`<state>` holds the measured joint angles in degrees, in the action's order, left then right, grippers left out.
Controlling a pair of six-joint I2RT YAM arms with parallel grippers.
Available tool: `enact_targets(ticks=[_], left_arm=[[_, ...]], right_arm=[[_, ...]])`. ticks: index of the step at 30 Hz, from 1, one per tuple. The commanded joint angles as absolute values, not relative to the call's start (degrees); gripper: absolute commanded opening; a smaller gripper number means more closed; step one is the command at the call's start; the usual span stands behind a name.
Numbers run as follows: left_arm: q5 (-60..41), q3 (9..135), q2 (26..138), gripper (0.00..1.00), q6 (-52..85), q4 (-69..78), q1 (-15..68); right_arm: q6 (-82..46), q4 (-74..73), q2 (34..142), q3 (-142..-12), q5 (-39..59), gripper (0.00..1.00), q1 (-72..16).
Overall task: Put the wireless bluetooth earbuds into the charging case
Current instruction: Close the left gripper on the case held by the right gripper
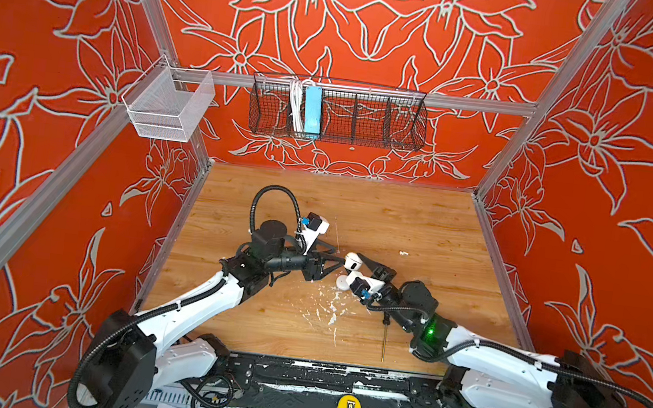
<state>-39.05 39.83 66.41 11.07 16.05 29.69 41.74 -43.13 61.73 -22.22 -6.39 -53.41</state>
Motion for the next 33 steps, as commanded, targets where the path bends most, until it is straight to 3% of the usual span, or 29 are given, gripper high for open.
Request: enact_targets(ticks=[1,8,12,21,23,28,33], left_arm=[[-38.9,42.7,68.7,0.57,7.6,12.3,32.1],[-36.4,45.5,72.3,0.54,5.7,9.5,35.4],[-35.3,47.8,74.8,0.44,5.2,7.1,36.3],[-35.2,50.3,78.7,0.32,6.3,5.8,36.7],[-35.1,50.1,78.6,0.34,6.3,6.1,36.8],[-35.4,47.6,76.5,0.48,7.3,9.3,37.2],[-35.7,46.1,74.4,0.49,8.2,11.2,37.2]], right_arm=[[41.1,-44.4,60.9,-21.8,-5.3,0.06,-53.8],[40.6,-42.7,60.3,-22.4,-5.5,0.06,-53.8],[40.6,-43.2,60.7,-22.2,-5.3,0.06,-53.8],[39.9,-44.2,60.0,-21.8,-6.0,0.06,-53.8],[39.5,-44.9,60.0,-21.5,-7.0,0.06,-53.8],[38.7,-45.6,60.5,-21.7,-9.9,0.06,-53.8],[38.4,-46.2,60.1,-21.4,-11.4,0.06,-53.7]])
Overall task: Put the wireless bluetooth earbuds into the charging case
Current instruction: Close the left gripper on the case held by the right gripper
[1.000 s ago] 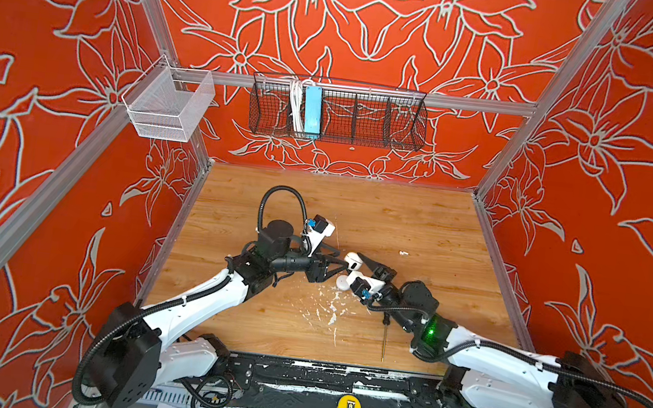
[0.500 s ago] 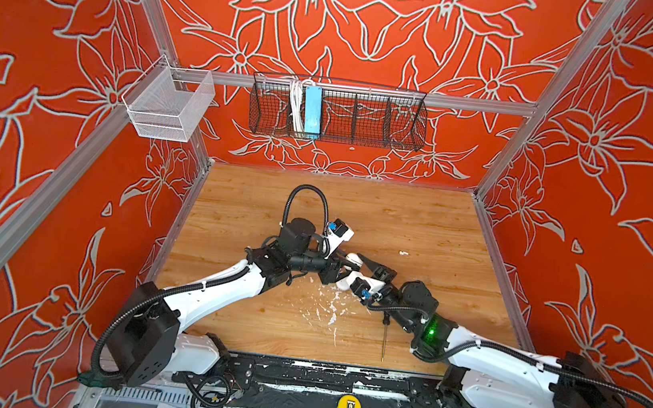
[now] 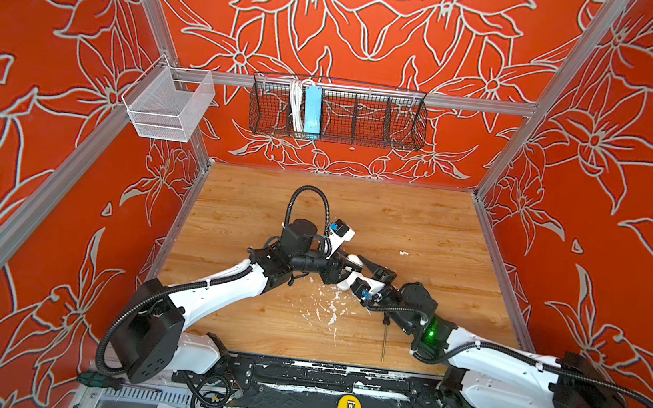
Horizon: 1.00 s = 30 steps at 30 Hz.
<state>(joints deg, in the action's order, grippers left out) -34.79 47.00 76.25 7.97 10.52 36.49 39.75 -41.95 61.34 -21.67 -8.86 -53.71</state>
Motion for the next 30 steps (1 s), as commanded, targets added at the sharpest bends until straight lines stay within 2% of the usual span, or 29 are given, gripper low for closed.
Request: enact_targets(ticks=[1,5,20,30], left_arm=[[-35.4,46.2,74.0,0.49,7.8,10.6,37.2],[-33.5,45.8,72.1,0.46,7.2,9.6,37.2],[-36.8,46.4,74.0,0.41,7.9,10.7,37.2],[-38.5,46.8,74.8,0.17,7.8,11.3,37.2]], right_arm=[[38.4,-46.4,60.0,-21.3,-11.3,0.06,-53.7],[38.4,-47.0,59.5,-20.9,-11.6,0.06,-53.7],[37.9,-45.7,58.3,-20.7,-4.8,0.06,-53.8],[37.4,-45.6,58.5,-20.7,-3.8,0.06,-53.8]])
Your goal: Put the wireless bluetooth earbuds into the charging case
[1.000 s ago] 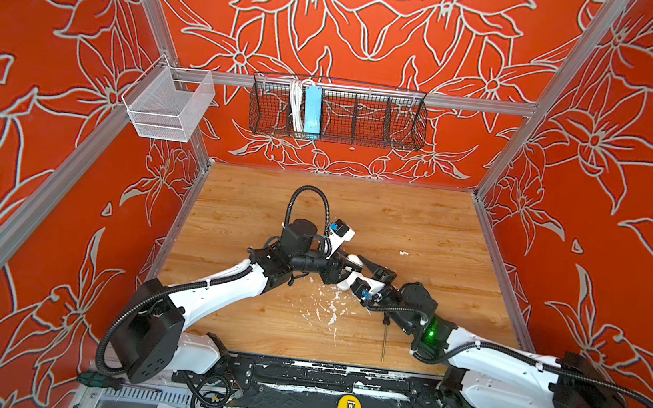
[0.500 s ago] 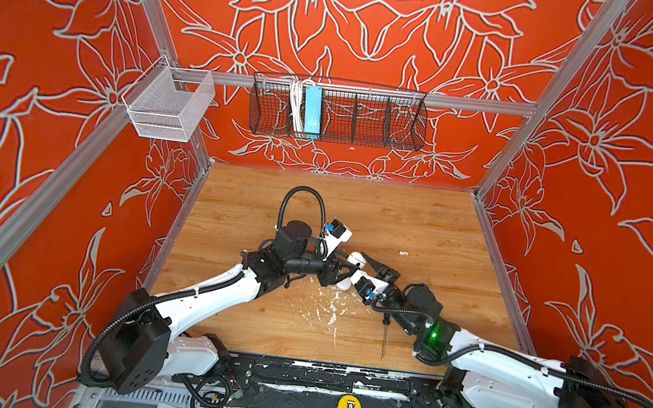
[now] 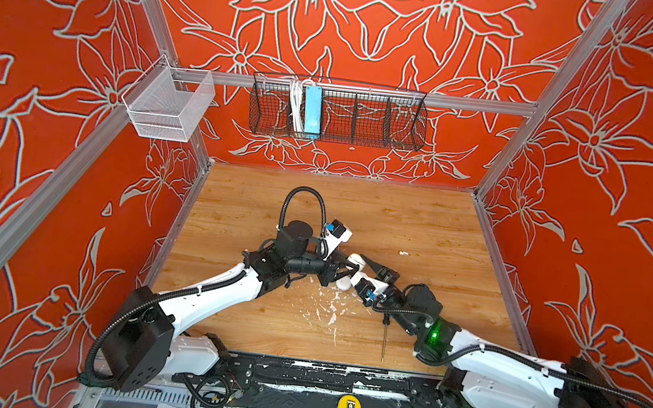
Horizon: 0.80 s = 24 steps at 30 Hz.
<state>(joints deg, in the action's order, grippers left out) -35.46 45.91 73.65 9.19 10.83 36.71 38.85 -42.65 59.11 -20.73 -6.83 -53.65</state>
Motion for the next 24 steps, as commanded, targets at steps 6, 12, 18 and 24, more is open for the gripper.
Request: enact_targets(ticks=[6,12,18,24], left_arm=[[-35.4,43.7,72.5,0.03,6.8,14.3,37.2],[-28.6,39.3,68.8,0.00,-1.1,15.8,37.2],[-14.0,29.0,60.9,0.00,-8.5,22.0,37.2],[-18.0,17.6,53.5,0.00,-14.7,37.0,37.1]], right_arm=[[37.0,-47.2,58.4,-19.9,-4.5,0.97,-53.8],[34.9,-48.4,59.3,-20.0,-8.7,0.98,-53.6],[21.8,-38.9,54.9,-23.0,-9.4,0.98,-53.5],[11.0,-43.5,45.3,-19.3,-5.4,0.98,-53.4]])
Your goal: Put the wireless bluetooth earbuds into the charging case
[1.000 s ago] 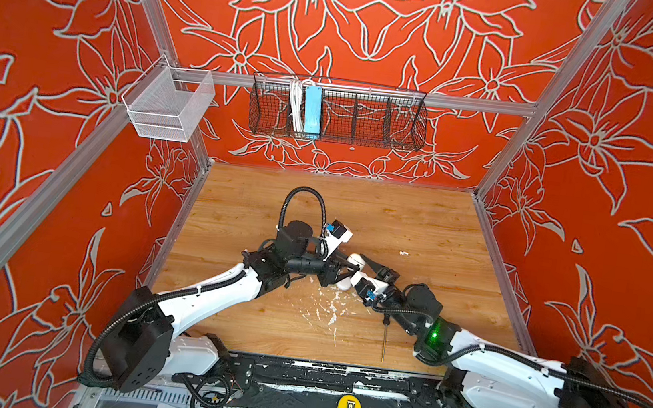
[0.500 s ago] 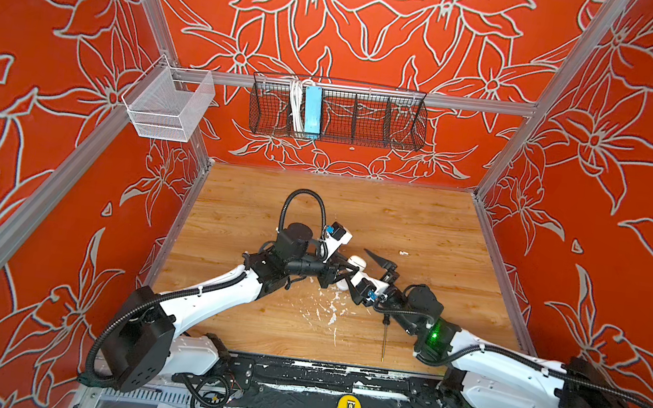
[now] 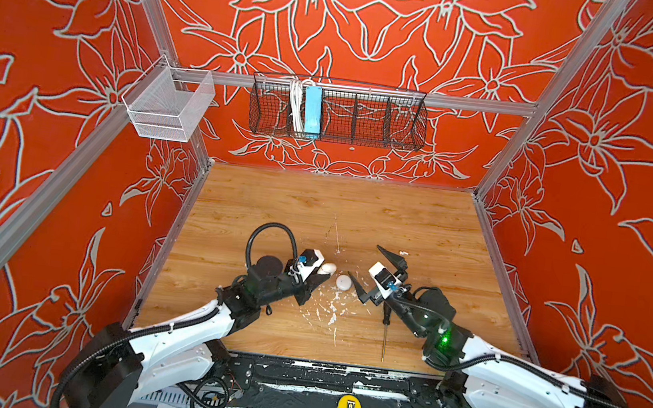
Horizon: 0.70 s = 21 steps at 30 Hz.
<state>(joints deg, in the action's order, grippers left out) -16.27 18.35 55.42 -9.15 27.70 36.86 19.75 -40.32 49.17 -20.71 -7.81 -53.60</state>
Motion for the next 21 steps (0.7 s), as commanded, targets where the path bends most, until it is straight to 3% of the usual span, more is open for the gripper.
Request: enact_targets(ticks=[1,4,6,11,15,21], left_arm=[[-20.5,18.5,53.4,0.00,-15.2,35.6,37.1],[-25.1,19.4,55.1,0.00,-14.9,35.3,37.0],[-27.6,18.2,56.1,0.00,-14.7,39.0,37.0],[-34.5,18.6,59.6,0.00,-19.0,37.9,36.8],[-43.6,17.3,60.2,0.00,-23.7,39.1,36.5],[-44.8,14.1,61.5,0.00,-22.4,46.9,36.2]], right_arm=[[9.0,-40.8,43.4,-20.0,-5.6,0.98,-53.4],[8.8,-21.6,41.0,-28.6,-3.8,0.98,-53.2],[8.4,-16.3,41.7,-31.2,-3.7,0.98,-53.2],[11.0,-26.7,42.4,-23.6,9.8,0.98,-53.2],[11.6,-29.7,42.3,-21.8,13.9,0.97,-53.2],[11.5,-31.2,43.4,-21.0,18.8,0.94,-53.3]])
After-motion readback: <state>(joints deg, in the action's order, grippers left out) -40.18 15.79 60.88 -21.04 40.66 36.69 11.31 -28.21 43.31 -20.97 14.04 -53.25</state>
